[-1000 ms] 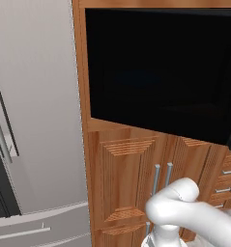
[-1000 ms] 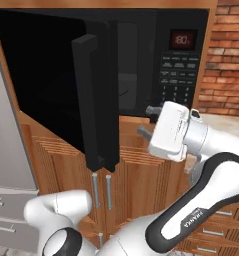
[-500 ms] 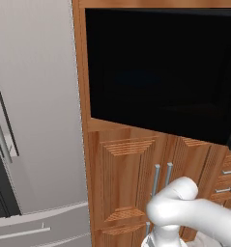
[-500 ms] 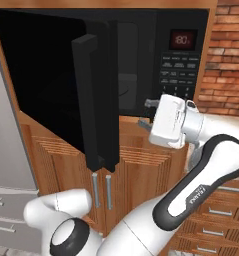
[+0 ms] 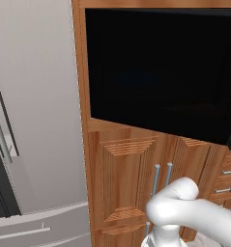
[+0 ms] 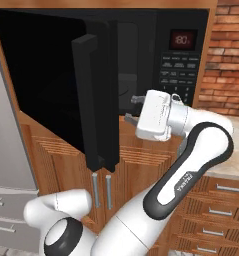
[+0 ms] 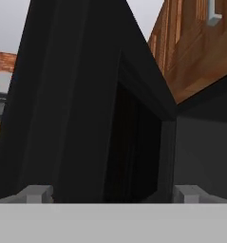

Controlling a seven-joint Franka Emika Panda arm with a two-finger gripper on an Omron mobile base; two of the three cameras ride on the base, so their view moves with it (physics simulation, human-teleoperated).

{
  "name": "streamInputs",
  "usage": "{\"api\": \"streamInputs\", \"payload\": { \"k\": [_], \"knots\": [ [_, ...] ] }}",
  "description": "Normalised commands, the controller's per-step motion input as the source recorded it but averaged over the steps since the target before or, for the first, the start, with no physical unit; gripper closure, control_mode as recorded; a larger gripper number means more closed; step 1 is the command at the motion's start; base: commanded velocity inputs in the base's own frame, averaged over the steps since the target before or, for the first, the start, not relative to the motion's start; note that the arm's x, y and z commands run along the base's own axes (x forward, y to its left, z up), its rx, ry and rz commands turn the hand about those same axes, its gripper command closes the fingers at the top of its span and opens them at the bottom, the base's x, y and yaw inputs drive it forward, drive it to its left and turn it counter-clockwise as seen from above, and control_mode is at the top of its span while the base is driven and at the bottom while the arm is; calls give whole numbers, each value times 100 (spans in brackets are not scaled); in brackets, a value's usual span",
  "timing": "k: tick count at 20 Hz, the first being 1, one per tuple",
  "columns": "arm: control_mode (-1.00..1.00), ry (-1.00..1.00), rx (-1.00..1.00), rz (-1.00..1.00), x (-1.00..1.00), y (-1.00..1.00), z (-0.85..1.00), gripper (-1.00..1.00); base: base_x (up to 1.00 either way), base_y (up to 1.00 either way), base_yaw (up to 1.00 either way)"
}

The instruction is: Pick the kebab skewer from the counter and place it in the microwave. Then turn on the microwave.

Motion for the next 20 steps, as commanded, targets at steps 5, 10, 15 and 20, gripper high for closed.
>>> {"api": "streamInputs", "payload": {
  "k": [5,10,15,20],
  "knots": [
    [-100,0,0,0,0,23,0,-100,0,0,0],
    [-100,2,0,0,-8,19,0,-100,0,0,0],
    [-100,4,0,0,-24,23,0,-100,0,0,0],
    [-100,3,0,0,-27,34,0,-100,0,0,0]
  ]
}}
